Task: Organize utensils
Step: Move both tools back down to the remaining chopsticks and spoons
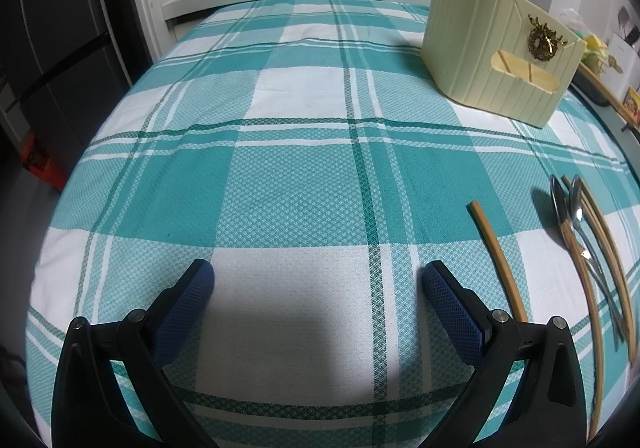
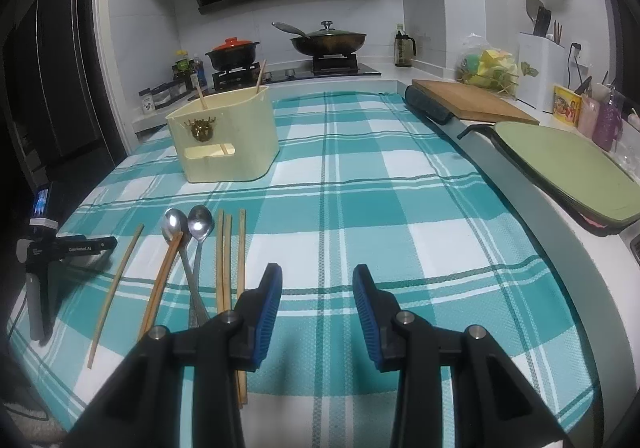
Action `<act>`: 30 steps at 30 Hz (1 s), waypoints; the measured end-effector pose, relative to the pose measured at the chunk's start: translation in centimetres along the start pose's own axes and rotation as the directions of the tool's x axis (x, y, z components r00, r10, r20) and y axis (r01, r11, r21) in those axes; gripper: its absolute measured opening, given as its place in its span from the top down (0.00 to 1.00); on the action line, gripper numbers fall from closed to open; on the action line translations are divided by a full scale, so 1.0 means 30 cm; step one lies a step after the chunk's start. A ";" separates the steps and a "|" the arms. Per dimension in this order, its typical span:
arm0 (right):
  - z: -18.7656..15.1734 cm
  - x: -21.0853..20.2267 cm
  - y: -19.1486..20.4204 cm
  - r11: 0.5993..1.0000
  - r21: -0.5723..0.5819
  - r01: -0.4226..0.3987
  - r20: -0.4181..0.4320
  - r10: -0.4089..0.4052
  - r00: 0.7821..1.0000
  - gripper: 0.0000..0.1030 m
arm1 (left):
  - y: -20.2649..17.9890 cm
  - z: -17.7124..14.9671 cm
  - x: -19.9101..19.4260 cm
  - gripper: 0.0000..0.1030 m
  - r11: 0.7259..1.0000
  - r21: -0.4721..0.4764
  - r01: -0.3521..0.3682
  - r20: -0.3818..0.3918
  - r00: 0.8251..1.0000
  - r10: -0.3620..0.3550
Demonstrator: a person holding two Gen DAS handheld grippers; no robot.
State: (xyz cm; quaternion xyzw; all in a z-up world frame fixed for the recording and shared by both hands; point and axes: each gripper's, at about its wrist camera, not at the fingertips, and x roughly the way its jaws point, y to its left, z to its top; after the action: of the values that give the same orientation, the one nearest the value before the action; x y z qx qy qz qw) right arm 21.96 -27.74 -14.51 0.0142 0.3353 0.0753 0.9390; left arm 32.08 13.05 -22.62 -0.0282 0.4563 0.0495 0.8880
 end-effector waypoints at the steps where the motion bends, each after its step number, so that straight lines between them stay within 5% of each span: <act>1: -0.002 0.003 0.007 1.000 -0.007 -0.002 0.000 0.002 1.000 0.64 | -0.001 0.000 -0.001 0.00 1.000 0.000 0.000 0.000 1.000 0.000; 11: 0.014 0.024 -0.003 1.000 0.004 -0.021 -0.005 0.021 1.000 0.64 | -0.001 0.000 -0.001 0.00 1.000 0.000 0.000 0.000 1.000 0.000; 19: 0.041 0.135 0.056 0.992 -0.087 -0.092 -0.112 0.082 0.990 0.64 | 0.000 0.000 0.000 0.00 1.000 0.000 0.000 0.000 1.000 0.000; 30: 0.065 0.454 0.179 0.964 -0.085 -0.253 -0.322 0.214 0.922 0.85 | 0.002 -0.001 0.000 0.00 1.000 0.000 0.000 0.000 1.000 0.000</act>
State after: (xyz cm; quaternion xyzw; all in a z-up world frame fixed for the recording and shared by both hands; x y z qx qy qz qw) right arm 32.88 -20.33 -21.13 -0.0169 0.4689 0.2090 0.8580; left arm 32.05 13.09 -22.64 -0.0280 0.4562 0.0493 0.8881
